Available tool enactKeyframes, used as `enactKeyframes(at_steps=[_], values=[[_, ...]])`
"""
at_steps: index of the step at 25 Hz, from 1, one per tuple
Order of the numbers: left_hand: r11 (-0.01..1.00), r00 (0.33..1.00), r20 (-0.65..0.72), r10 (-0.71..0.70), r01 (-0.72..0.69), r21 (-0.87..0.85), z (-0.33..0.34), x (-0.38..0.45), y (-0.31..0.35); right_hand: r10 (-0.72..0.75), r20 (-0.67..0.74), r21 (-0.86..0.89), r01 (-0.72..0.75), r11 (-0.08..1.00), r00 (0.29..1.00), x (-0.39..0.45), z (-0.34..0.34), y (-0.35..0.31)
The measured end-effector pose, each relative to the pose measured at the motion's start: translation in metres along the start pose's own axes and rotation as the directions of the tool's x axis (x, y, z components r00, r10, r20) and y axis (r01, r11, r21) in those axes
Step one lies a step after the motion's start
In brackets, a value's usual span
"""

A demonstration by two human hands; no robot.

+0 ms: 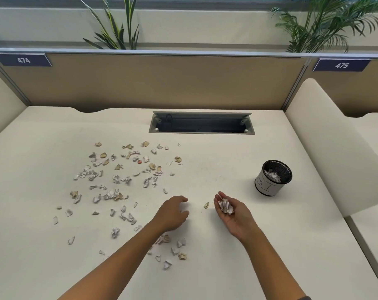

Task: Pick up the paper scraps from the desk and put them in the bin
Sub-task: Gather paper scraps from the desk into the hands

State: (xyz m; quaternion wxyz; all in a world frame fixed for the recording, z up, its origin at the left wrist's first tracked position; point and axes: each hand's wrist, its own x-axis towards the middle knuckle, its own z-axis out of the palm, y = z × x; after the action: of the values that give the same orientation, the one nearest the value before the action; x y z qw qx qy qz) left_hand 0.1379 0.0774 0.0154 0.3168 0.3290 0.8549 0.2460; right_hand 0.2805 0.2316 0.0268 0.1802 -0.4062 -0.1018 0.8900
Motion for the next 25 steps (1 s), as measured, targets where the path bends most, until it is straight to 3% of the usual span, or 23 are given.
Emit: enactKeyframes(at_steps=[3,7,10,12,16,22,25], values=[[0.996,0.995,0.094,0.014,-0.022,0.088,0.007,0.002,-0.011,-0.115,0.054,0.081,0.110,0.991,0.992,-0.009,0.008,-0.043],[0.955,0.989,0.121,0.088,-0.118,0.272,0.001,0.007,-0.016,-0.357,0.040,0.094,0.352,0.931,0.933,-0.017,0.013,-0.111],[0.953,0.984,0.150,0.098,-0.137,0.272,-0.007,0.009,-0.022,-0.513,-0.012,-0.038,0.512,0.858,0.858,-0.012,0.010,-0.146],[0.958,0.981,0.160,0.108,-0.146,0.247,-0.010,0.009,-0.024,-0.595,-0.025,-0.229,0.575,0.785,0.803,-0.006,0.008,-0.158],[0.979,0.987,0.114,0.113,-0.130,0.157,-0.014,0.011,-0.029,-0.690,0.044,-0.595,0.574,0.562,0.722,0.005,0.000,-0.168],[0.985,0.990,0.085,0.109,-0.119,0.128,-0.015,0.017,-0.037,-0.752,0.082,-0.693,0.580,0.429,0.654,0.004,-0.003,-0.157],[0.987,0.993,0.050,0.106,-0.112,0.119,-0.011,0.017,-0.037,-0.757,0.241,-0.791,0.575,0.210,0.608,-0.004,0.003,-0.138]])
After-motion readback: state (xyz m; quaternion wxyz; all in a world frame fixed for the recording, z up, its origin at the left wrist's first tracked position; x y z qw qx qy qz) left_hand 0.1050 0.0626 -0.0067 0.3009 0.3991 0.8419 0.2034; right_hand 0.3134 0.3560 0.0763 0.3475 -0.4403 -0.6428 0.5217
